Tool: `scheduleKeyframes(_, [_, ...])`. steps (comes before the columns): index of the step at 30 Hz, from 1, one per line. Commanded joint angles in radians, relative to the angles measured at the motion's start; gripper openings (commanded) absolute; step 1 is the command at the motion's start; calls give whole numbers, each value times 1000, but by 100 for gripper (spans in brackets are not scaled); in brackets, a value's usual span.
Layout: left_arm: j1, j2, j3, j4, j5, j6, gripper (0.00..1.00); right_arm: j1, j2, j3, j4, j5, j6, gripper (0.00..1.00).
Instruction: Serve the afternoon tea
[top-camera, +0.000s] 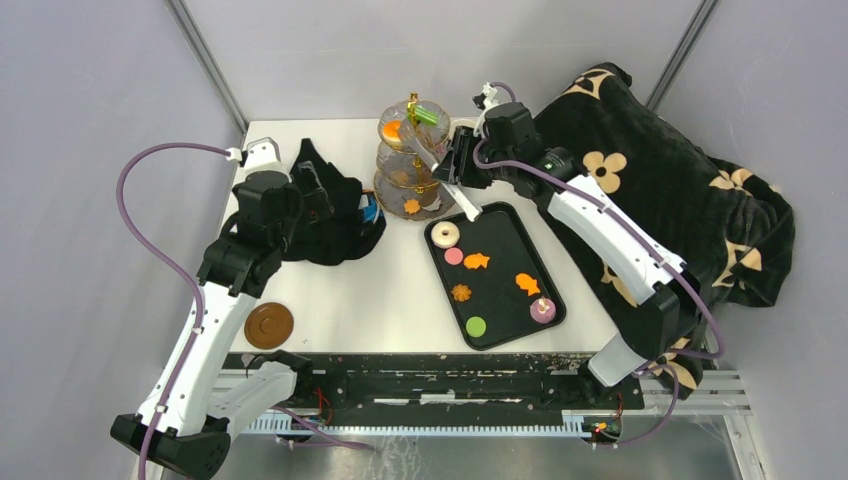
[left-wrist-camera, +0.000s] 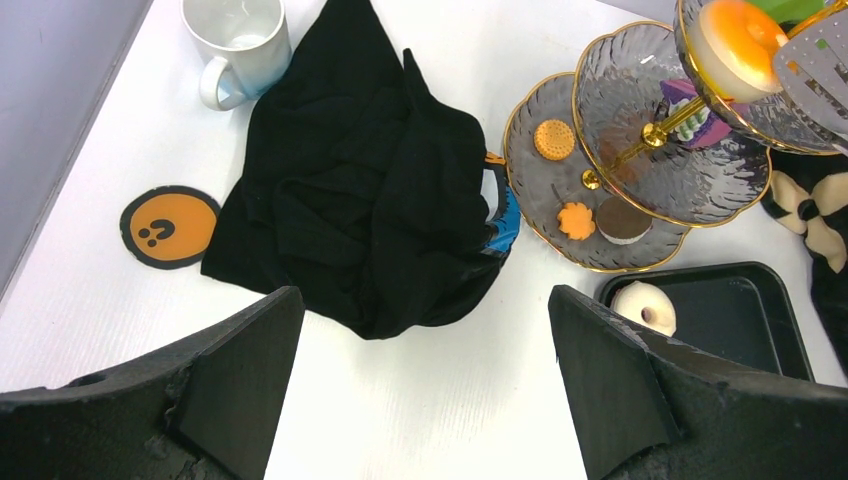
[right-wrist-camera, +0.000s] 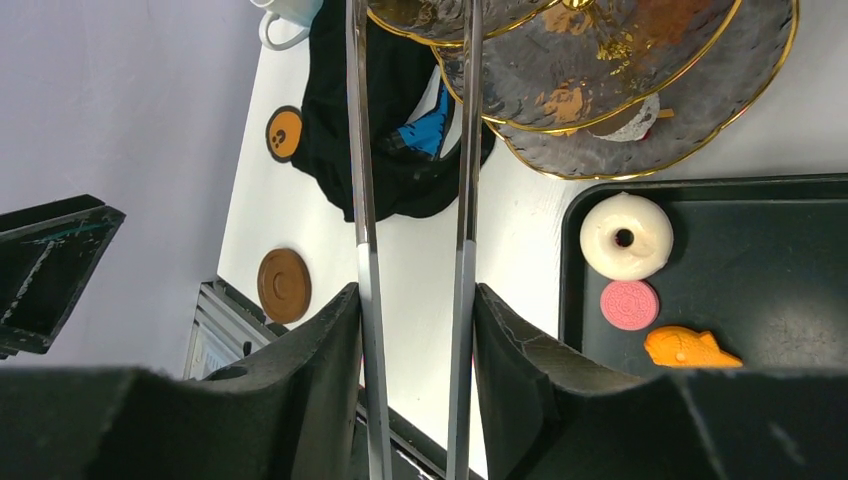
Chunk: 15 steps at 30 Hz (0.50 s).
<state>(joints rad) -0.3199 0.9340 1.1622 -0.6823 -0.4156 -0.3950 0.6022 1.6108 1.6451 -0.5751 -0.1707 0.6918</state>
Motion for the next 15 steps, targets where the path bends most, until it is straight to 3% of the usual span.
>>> scheduleKeyframes(1, [7,-13,29,23,5,21,99,7,-103,-2,61,44,-13,47])
scheduleKeyframes(11, [7,-21,36,22,22,13,99,7,-180,-22,16,108,-48,51])
scheduleKeyframes(15, [7,-28,45,10,22,11,99,7,-267,-81,-9,136,-81,45])
